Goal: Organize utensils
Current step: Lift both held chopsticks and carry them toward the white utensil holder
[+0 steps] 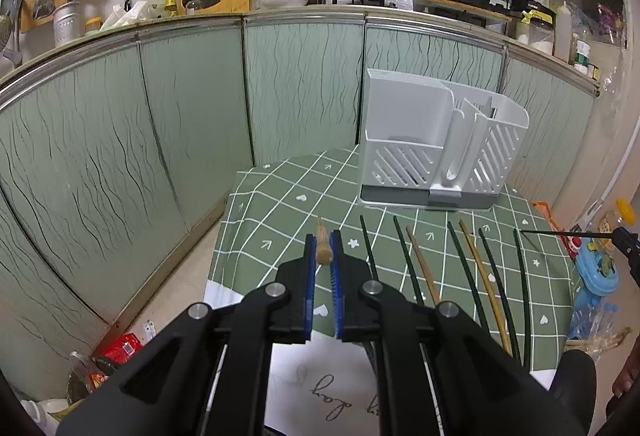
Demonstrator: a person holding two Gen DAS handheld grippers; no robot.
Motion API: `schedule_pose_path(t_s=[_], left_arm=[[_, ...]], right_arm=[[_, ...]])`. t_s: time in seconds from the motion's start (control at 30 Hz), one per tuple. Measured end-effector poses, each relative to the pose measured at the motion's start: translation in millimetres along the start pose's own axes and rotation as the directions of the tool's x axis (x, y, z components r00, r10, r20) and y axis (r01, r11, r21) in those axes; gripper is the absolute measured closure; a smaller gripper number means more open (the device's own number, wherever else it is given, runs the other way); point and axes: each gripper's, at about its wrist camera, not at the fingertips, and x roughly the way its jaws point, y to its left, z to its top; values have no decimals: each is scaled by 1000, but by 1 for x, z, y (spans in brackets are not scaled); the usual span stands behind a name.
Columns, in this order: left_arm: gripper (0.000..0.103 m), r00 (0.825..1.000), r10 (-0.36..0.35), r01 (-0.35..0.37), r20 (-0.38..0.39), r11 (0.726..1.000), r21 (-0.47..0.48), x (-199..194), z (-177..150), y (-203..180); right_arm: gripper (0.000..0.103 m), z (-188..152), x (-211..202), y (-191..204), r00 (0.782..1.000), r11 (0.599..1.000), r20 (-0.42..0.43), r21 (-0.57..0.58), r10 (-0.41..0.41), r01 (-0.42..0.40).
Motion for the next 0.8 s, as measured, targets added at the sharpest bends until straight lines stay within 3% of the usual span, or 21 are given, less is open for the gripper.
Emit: schedule_pose_path(t_s=[0.8], left_arm=[[95, 998, -13, 12, 65, 1000, 9, -9, 33, -1]], right_arm=[[97, 32, 1, -2, 998, 1000, 59, 3, 19, -19]])
